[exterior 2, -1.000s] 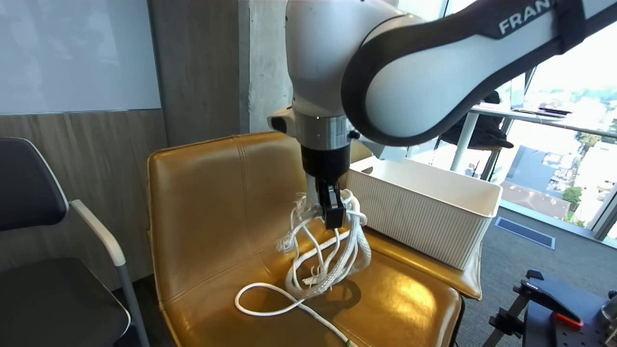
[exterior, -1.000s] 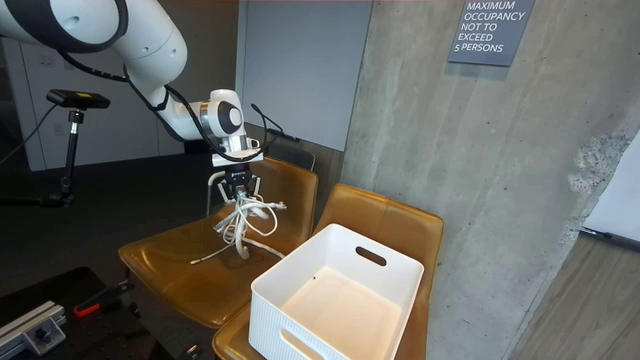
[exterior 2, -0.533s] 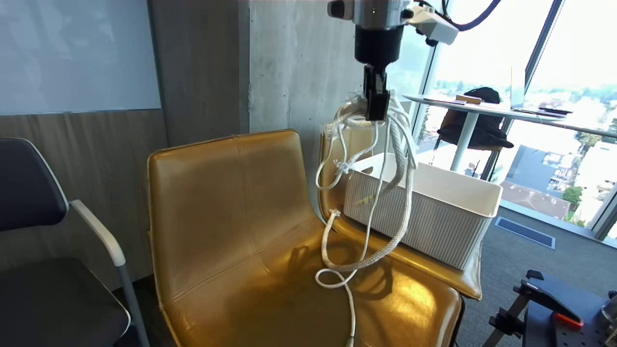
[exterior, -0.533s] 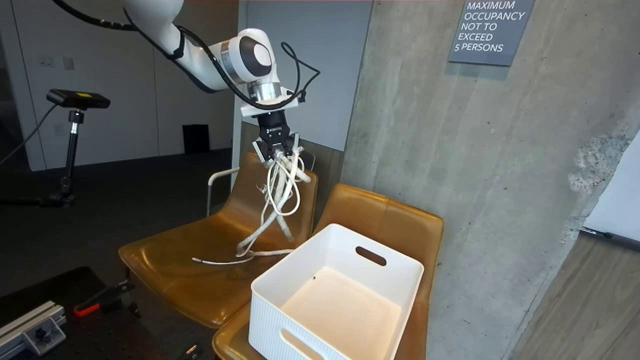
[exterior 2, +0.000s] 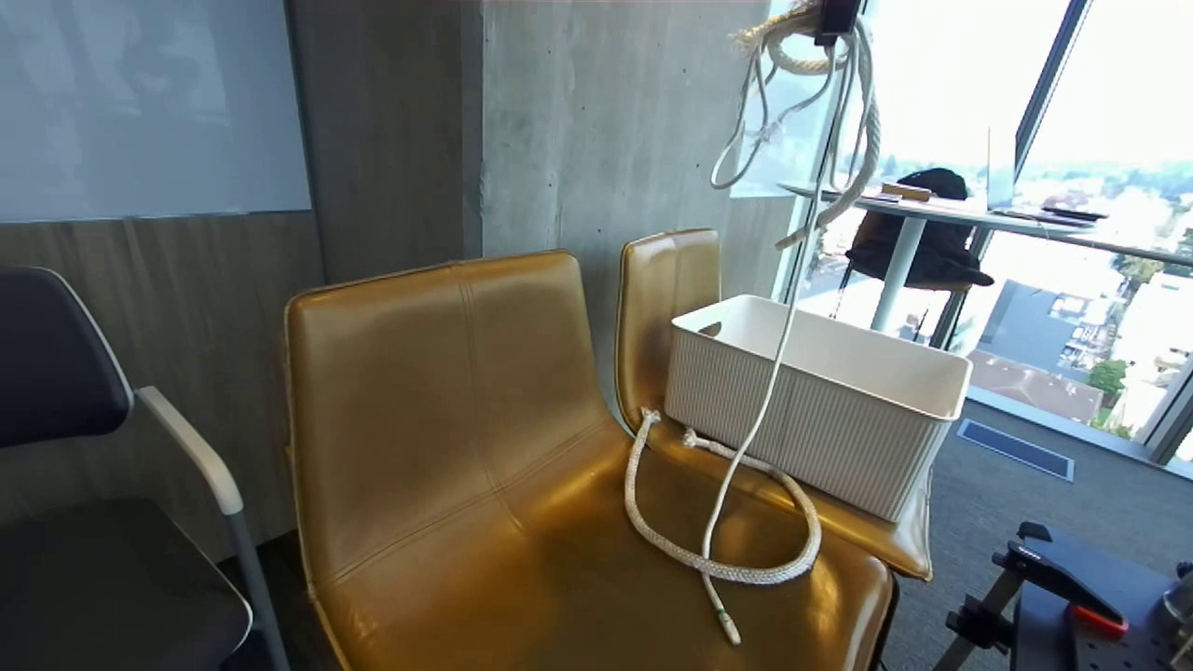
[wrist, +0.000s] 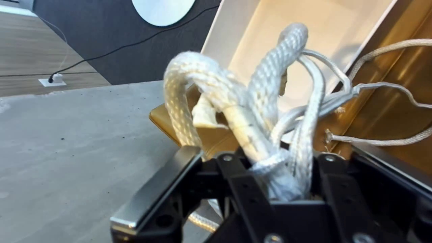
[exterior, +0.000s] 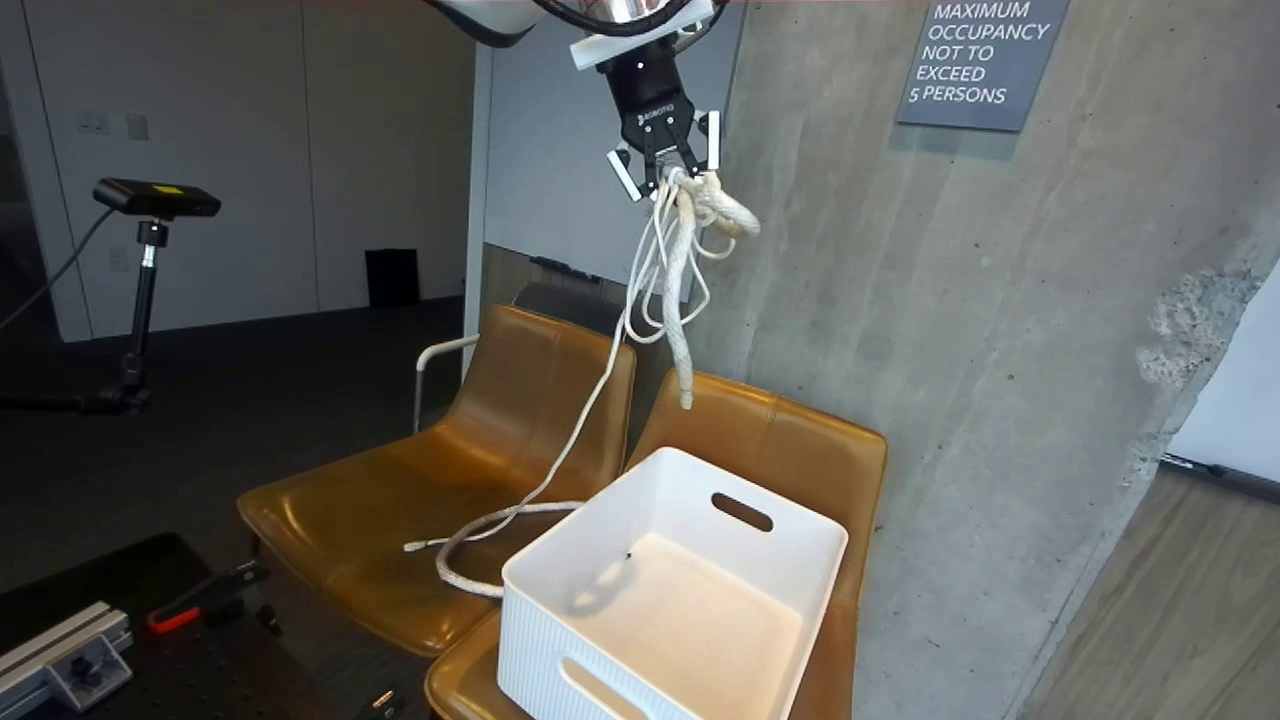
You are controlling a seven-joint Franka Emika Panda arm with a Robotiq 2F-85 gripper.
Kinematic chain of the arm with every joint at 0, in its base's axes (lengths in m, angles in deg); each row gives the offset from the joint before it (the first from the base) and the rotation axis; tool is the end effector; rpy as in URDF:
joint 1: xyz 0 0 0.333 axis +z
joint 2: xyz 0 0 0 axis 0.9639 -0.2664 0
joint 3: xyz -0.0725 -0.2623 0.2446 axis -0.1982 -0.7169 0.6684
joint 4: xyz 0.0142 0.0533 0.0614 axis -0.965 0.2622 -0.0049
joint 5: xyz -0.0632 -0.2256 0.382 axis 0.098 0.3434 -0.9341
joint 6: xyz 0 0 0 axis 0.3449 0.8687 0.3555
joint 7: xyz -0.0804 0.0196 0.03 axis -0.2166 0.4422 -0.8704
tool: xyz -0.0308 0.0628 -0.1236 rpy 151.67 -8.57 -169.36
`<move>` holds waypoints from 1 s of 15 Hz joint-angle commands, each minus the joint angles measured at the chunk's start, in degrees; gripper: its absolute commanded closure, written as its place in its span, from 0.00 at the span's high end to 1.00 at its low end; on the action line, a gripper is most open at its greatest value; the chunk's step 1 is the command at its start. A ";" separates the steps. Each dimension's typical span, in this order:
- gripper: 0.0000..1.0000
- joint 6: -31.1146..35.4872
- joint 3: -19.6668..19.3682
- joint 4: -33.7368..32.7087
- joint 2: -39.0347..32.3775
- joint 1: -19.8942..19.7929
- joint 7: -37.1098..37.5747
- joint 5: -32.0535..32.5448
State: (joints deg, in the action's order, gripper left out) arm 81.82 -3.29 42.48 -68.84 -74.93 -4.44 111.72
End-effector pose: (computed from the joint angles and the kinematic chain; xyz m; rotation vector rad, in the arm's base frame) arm 0.7571 -0.0932 0.6176 2.5157 0.6848 0.0407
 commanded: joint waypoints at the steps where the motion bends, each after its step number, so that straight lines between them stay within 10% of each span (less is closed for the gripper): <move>1: 0.03 -4.65 -1.79 -12.19 -4.97 -2.90 -4.92 0.36; 11: 0.03 -11.35 -3.83 -36.07 -17.02 -10.93 -12.48 -1.91; 15: 0.03 -10.47 -2.36 -33.20 -18.53 -10.28 -9.95 -5.16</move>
State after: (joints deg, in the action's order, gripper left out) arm 72.08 -7.11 11.03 -84.29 -85.42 -15.13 108.93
